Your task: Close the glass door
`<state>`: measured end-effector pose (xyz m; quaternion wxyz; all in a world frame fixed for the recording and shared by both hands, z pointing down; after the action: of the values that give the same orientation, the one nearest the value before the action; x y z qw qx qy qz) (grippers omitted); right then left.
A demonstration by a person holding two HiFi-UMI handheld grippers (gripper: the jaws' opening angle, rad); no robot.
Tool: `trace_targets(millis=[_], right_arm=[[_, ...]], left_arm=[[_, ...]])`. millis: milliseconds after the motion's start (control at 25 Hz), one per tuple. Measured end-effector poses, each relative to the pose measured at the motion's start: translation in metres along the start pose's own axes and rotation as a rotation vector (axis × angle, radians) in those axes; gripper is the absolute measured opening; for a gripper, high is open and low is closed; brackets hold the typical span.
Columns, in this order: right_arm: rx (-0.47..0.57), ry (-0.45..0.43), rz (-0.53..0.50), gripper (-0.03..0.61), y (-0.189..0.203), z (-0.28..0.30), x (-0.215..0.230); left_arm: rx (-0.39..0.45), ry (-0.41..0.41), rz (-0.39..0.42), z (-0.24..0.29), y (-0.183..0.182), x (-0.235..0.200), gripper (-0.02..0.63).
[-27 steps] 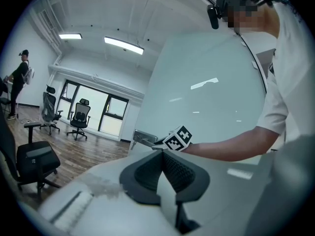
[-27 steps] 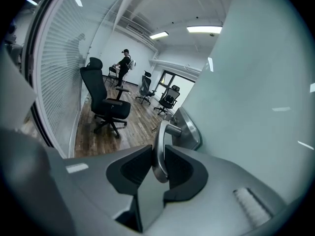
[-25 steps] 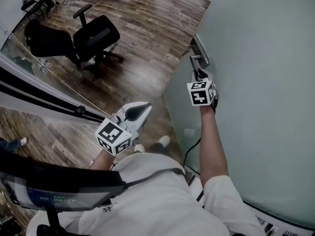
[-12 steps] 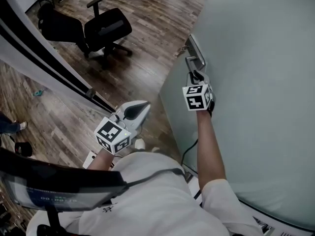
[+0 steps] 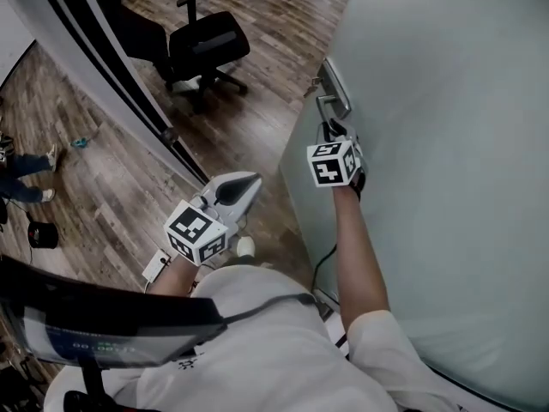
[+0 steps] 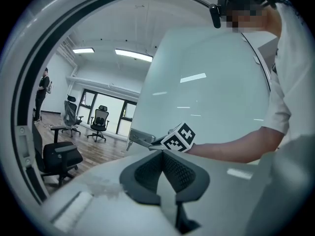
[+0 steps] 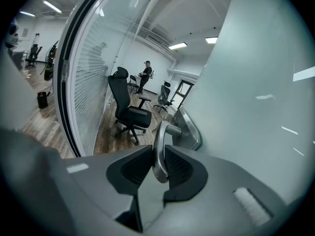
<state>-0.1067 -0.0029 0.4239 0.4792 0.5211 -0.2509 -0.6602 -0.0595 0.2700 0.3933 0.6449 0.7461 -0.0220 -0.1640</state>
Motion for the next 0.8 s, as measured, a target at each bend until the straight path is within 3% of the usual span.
trace_targets(millis=[240,480,800], right_arm=[[0.022,-0.011,-0.018,0.081,-0.021,-0.028,-0.020],[0.048,-0.045,-0.015,0.080,-0.007,-0.007,-0.033],[0.063,-0.091,-0.021,0.080,-0.015,-0.014,-0.074]], left_arm=[[-0.013,-0.065,0.011,-0.038,-0.014,0.041,0.006],[-0.029,-0.149,0.035,-0.049,0.013,0.050,0.005],[-0.002,-0.239,0.037,-0.109,0.021,0.054,0.005]])
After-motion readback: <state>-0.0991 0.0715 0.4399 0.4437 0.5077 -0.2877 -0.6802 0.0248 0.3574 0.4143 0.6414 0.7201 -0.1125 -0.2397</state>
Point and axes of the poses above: the fingertips, and each gripper's own axes: z forward along the fingers, x to its right, y out of its underside, the point moved 9 cm from there along -z, backward along the fingers, and after that the axes turned 13 degrees about x, right-handed, at the moved point
